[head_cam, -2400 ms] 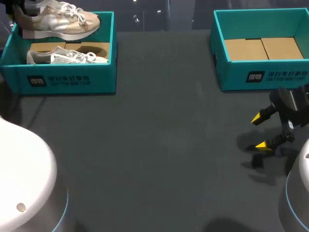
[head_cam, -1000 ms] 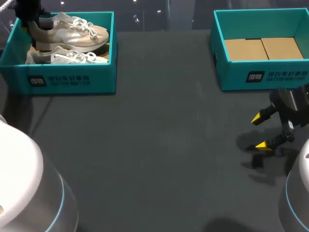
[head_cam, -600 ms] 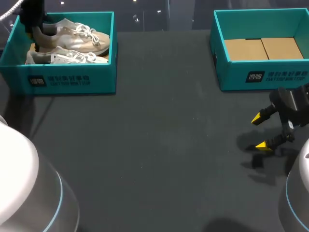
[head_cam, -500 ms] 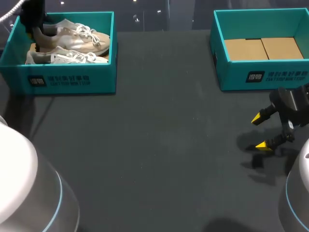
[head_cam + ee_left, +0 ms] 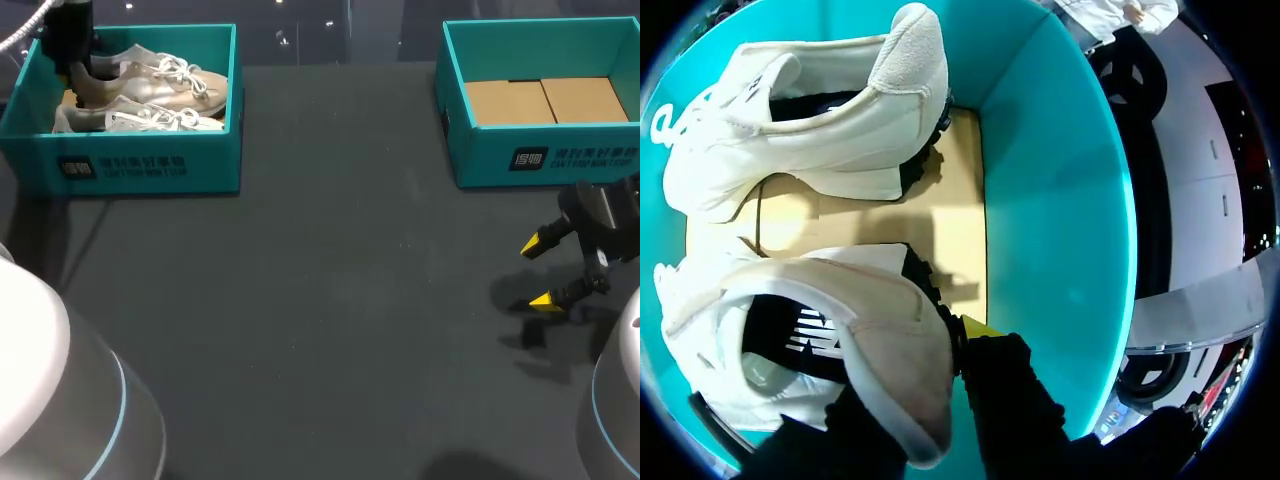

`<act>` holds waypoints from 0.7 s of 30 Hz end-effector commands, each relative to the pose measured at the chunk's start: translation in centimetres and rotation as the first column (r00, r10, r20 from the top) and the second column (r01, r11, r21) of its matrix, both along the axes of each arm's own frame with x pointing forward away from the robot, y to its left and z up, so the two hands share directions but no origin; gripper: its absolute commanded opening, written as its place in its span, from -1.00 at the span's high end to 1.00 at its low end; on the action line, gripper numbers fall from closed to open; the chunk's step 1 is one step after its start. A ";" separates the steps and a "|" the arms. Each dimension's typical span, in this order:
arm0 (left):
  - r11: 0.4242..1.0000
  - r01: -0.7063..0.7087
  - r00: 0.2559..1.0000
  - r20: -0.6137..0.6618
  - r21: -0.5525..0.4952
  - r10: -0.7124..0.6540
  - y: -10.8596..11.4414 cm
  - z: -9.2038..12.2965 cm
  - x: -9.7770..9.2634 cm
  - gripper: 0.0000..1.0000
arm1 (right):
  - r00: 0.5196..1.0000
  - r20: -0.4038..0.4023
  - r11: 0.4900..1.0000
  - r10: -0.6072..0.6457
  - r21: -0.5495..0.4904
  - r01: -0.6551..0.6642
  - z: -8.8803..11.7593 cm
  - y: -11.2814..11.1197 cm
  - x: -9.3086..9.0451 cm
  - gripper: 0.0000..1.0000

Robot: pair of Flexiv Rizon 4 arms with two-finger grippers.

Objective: Take the shoe out of the shoebox, open the shoe tongue, remove and reinsert the insole, then place the shoe into the shoebox

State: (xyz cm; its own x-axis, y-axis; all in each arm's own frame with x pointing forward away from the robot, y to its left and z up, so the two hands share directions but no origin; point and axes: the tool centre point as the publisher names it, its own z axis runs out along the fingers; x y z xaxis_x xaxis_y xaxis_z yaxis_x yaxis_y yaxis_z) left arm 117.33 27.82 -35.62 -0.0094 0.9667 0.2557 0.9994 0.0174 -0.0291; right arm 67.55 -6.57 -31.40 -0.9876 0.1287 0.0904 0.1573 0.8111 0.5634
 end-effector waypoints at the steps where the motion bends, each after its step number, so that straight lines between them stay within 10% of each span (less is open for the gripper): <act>1: 1.000 -0.001 1.000 -0.003 0.002 0.001 0.0 -0.3 0.4 0.73 | 1.000 0.001 1.000 0.000 -0.001 0.000 0.0 0.0 -0.1 -1.00; 11: 1.000 -0.006 1.000 0.009 0.011 0.006 0.0 -0.7 1.1 0.80 | 1.000 0.001 1.000 0.000 -0.001 0.000 0.0 0.0 -0.1 -1.00; 21: 1.000 -0.006 1.000 0.008 0.003 0.006 0.1 -0.8 1.3 0.01 | 1.000 0.001 1.000 0.000 -0.001 0.000 0.0 0.0 -0.1 -1.00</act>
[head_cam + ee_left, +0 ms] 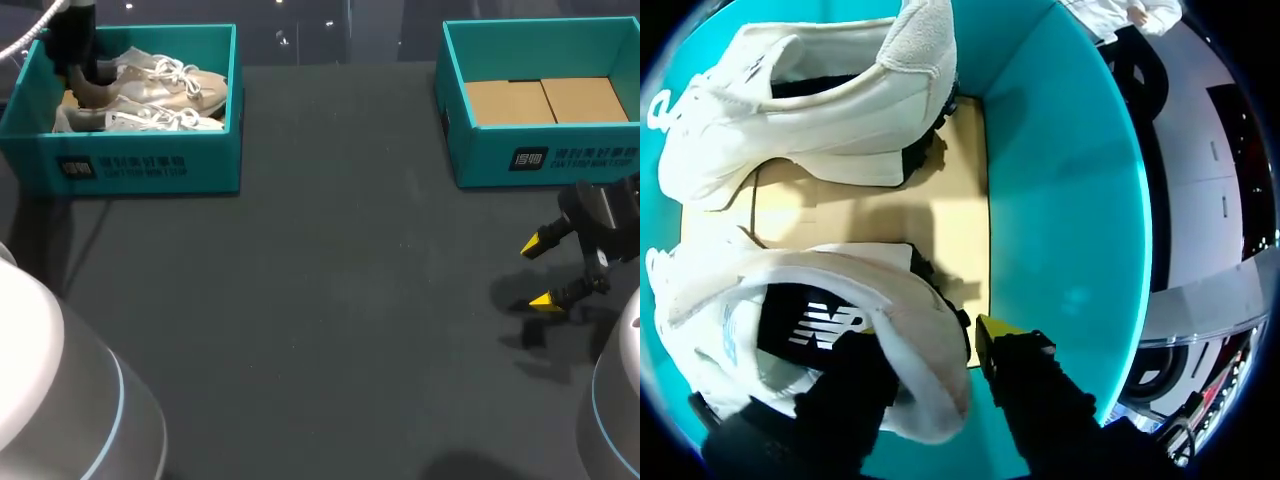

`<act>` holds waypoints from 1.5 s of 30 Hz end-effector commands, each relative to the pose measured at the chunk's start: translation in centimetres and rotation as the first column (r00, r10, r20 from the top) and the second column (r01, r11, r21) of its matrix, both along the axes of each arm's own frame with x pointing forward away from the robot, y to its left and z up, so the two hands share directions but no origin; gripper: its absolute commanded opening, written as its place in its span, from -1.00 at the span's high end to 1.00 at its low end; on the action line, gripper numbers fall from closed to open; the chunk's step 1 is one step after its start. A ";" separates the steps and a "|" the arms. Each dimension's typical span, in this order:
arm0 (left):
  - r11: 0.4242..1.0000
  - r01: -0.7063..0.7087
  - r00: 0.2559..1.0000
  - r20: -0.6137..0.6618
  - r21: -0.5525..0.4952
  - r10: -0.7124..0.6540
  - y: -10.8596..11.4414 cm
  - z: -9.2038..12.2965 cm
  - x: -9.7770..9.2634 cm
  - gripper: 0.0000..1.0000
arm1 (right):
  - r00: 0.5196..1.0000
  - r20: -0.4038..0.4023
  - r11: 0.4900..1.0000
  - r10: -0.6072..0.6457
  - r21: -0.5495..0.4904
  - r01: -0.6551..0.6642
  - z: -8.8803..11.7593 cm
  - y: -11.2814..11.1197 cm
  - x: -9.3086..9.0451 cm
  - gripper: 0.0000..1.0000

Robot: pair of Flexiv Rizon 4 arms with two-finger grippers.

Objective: Take the shoe out of the shoebox, open the shoe tongue, remove and reinsert the insole, then place the shoe into the shoebox

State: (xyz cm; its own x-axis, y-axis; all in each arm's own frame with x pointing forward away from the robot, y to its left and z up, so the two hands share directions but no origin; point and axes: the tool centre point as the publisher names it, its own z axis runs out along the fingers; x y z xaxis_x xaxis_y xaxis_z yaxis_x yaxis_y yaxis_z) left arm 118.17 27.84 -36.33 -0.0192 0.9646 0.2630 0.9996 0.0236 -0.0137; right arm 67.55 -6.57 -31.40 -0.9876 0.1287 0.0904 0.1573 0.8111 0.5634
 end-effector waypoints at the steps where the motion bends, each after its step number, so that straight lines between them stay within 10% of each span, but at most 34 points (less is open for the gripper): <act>1: 1.000 -0.001 1.000 -0.007 -0.006 0.001 0.1 0.0 0.5 -0.05 | 1.000 0.001 1.000 0.000 -0.001 0.000 0.0 0.0 -0.1 -1.00; 19: 0.993 0.033 0.999 0.033 -0.116 -0.029 -1.1 6.5 -1.5 -1.00 | 1.000 0.001 1.000 0.000 -0.001 0.000 0.0 0.0 -0.1 -1.00; 45: 0.989 0.058 0.998 -0.013 -0.134 -0.060 -0.2 12.3 -10.1 -1.00 | 1.000 0.001 1.000 0.000 -0.001 0.000 0.0 0.0 -0.1 -1.00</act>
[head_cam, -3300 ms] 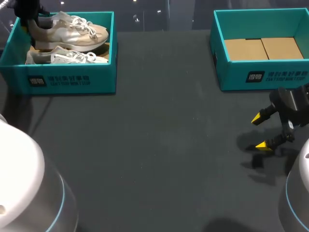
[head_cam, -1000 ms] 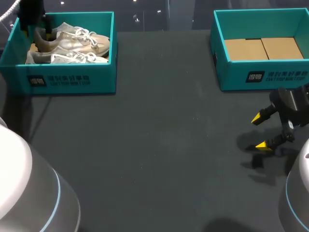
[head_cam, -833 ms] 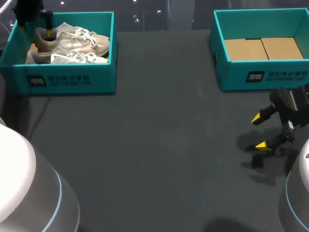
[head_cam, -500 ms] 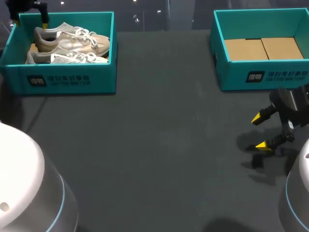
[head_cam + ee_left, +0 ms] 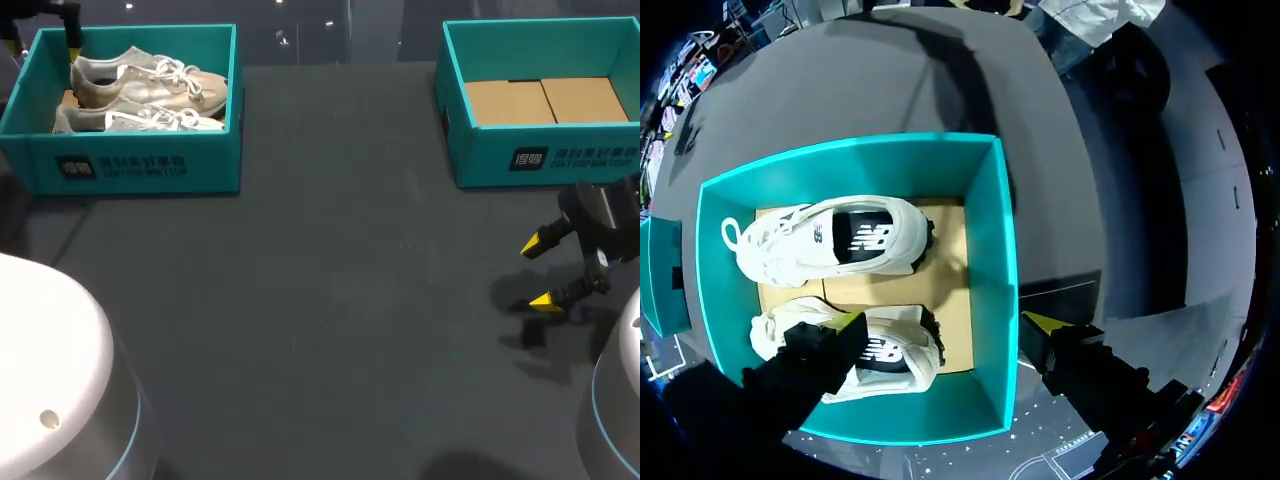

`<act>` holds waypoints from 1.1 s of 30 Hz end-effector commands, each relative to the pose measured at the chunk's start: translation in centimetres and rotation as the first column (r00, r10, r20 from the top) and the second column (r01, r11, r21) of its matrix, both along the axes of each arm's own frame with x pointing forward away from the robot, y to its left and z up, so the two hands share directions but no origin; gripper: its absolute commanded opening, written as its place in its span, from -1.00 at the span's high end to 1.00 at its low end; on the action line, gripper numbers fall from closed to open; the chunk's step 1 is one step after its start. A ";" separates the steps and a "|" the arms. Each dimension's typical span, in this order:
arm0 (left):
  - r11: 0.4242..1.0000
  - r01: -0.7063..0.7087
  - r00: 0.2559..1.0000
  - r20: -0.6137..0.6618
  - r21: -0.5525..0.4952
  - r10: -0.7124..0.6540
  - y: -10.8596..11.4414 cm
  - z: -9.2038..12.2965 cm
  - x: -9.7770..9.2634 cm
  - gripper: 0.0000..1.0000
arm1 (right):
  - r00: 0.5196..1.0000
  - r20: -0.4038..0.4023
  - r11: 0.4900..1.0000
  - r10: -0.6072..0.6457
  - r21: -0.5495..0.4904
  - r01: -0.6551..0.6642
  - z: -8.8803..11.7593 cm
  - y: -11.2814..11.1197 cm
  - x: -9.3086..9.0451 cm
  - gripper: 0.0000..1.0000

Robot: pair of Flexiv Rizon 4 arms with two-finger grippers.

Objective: Take the shoe out of the shoebox, open the shoe tongue, remove and reinsert the insole, then place the shoe into the shoebox

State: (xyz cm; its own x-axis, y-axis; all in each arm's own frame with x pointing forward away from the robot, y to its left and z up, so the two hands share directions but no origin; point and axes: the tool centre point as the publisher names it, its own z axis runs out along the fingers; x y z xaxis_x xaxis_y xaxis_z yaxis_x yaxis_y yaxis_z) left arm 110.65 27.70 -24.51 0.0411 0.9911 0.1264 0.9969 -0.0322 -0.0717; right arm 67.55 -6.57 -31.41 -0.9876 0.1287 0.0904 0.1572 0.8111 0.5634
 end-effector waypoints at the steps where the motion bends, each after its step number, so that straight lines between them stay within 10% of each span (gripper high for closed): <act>1: 1.000 0.007 0.999 0.042 0.004 -0.007 -0.1 0.5 -2.6 -1.00 | 1.000 0.001 1.000 0.000 -0.001 0.000 0.0 0.0 -0.1 -1.00; 33: 0.999 -0.053 0.995 0.090 0.005 0.052 -0.3 -3.2 -7.8 -1.00 | 1.000 0.001 1.000 0.000 -0.001 0.000 0.0 0.0 -0.1 -1.00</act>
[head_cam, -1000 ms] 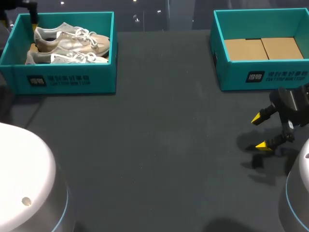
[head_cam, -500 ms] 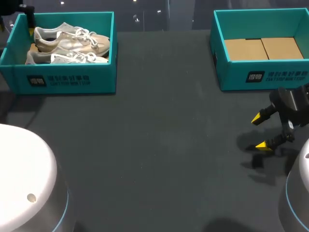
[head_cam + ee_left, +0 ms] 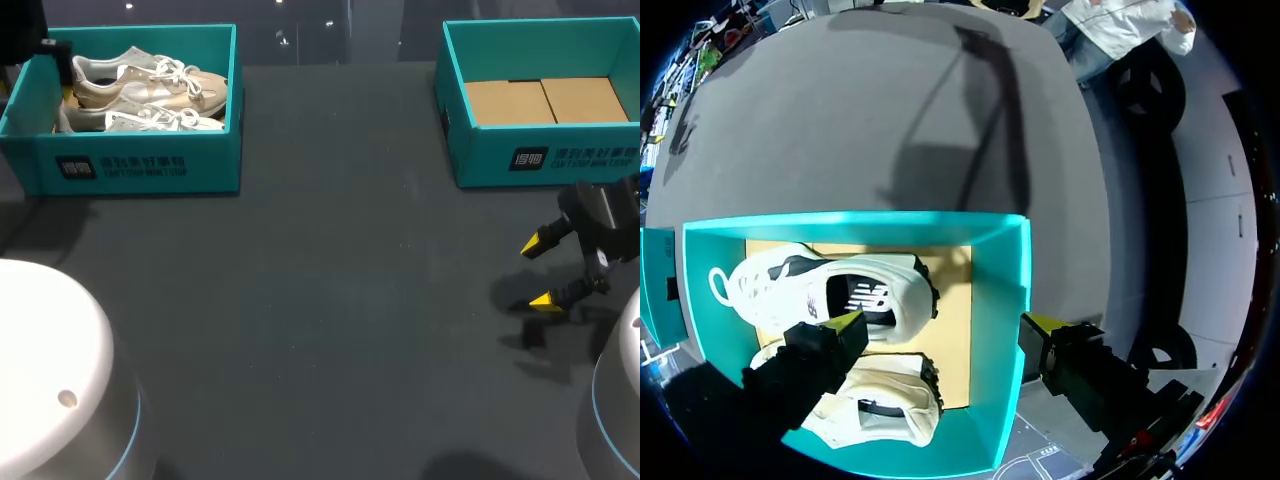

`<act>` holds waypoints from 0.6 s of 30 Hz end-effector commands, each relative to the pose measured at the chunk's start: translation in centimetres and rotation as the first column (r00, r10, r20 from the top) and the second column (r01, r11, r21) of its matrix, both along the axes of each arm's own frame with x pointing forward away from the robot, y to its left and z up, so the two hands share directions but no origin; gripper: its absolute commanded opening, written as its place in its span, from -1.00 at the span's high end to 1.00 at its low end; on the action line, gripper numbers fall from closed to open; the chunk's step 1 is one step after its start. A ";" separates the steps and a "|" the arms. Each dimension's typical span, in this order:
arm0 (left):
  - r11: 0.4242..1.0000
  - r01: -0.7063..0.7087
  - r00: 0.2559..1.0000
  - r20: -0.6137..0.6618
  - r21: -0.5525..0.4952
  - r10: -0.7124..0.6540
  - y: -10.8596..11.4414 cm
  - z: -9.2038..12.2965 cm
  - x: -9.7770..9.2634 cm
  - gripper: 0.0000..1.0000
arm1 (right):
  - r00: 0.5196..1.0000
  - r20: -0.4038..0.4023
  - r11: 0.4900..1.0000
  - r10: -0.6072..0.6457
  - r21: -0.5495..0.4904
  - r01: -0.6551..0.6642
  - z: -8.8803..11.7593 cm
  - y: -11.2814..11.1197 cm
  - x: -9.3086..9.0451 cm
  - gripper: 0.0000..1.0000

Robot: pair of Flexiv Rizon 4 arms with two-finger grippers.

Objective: Take the shoe out of the shoebox, open the shoe tongue, remove and reinsert the insole, then place the shoe into the shoebox

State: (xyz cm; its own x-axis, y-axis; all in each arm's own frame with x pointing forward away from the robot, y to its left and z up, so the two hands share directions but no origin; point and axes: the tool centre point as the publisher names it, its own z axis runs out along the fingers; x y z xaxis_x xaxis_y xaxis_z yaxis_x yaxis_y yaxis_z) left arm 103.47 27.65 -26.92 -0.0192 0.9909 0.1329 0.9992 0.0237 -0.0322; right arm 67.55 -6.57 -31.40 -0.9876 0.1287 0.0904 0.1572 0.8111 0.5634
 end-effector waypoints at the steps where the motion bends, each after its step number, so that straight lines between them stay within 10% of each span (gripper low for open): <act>1: 1.000 0.003 0.999 0.050 0.002 -0.003 -0.4 -1.1 -0.7 -1.00 | 1.000 0.001 1.000 0.000 -0.001 0.000 0.0 0.0 -0.1 -1.00; 18: 1.000 -0.006 1.000 0.010 0.019 0.006 -1.0 -5.3 0.3 -0.84 | 1.000 0.001 1.000 0.000 -0.001 0.000 0.0 0.0 -0.1 -1.00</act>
State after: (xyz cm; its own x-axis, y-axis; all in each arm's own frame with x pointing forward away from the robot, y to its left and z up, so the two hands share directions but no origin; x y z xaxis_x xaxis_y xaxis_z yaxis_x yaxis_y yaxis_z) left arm 103.32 26.63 -31.64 -0.0265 0.9881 0.1513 0.9994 0.0295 -0.0176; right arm 67.55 -6.57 -31.41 -0.9876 0.1287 0.0904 0.1572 0.8111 0.5634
